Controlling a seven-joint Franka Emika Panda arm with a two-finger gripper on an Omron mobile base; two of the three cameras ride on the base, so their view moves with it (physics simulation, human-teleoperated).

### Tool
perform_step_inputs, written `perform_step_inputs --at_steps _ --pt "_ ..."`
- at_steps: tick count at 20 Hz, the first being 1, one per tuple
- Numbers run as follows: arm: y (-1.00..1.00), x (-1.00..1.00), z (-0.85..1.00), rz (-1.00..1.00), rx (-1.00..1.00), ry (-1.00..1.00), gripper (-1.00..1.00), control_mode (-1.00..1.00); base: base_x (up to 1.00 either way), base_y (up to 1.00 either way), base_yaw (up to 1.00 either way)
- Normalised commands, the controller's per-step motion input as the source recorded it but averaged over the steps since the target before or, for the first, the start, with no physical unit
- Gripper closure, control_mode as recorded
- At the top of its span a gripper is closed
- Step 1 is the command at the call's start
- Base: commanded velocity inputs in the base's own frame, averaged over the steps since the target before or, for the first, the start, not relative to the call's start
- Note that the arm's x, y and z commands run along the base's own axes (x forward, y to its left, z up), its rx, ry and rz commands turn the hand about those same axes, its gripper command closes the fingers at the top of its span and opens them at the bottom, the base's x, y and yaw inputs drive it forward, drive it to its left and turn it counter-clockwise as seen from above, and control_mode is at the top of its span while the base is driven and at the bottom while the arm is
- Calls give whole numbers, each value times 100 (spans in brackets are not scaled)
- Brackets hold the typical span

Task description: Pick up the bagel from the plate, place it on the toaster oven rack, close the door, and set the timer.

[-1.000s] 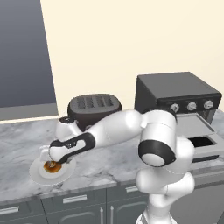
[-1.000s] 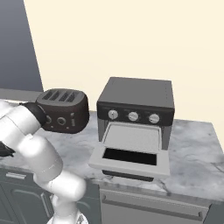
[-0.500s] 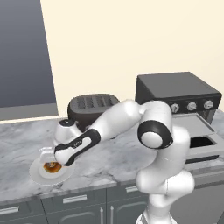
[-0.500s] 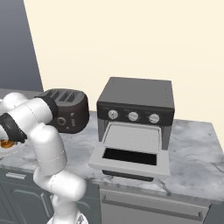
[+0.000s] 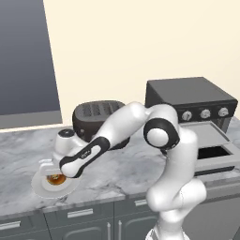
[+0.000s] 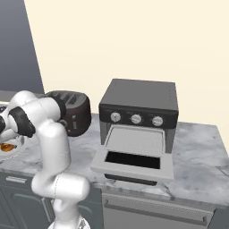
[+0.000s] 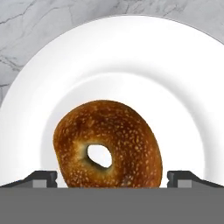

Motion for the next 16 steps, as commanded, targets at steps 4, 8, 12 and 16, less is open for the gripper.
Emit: perform_step_inputs --at_steps 4,8,12,16 --pt "1 1 -18 0 0 0 -100 -100 0 0 0" --pt "0 1 -24 0 0 0 -100 -100 0 0 0" --pt "5 13 -24 0 0 0 100 -100 0 0 0" --pt "2 10 -16 0 1 0 100 -100 0 0 0"
